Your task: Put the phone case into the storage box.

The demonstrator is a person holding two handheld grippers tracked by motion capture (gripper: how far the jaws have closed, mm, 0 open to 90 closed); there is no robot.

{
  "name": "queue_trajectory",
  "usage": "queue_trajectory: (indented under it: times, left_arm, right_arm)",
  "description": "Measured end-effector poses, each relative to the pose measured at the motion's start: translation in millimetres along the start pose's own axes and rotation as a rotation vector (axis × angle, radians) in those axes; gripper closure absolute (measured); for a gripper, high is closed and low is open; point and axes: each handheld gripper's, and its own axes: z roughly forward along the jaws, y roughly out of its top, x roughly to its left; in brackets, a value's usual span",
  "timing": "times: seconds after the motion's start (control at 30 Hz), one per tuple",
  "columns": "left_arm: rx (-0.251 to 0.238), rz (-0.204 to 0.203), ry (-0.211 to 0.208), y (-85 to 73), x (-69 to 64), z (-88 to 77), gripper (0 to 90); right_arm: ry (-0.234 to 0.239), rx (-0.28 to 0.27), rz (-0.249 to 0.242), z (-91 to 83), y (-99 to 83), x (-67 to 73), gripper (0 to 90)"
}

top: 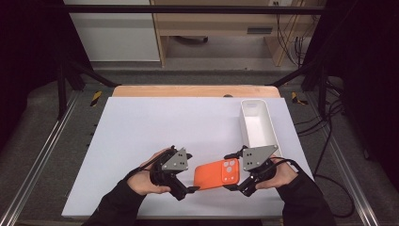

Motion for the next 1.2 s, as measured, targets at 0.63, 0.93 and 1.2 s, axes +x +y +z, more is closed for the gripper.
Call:
queue_trajectory:
  times: [0.63, 0.93, 1.2]
  left_arm:
    - [0.016, -0.037, -0.020, -4.7, 7.8, -4.5, 0.7]
    - [0.050, -0.036, -0.041, -3.9, 10.0, 1.1, 0.7]
    - [0.061, -0.051, -0.066, -2.0, 12.0, 4.5, 0.7]
  right_arm:
    - [0.022, 0.062, 0.011, -16.3, 18.2, -6.7, 16.1]
    - [0.047, 0.102, 0.010, -16.1, 28.1, -10.3, 16.1]
    - [0.059, 0.121, 0.000, -16.5, 33.9, -11.0, 16.2]
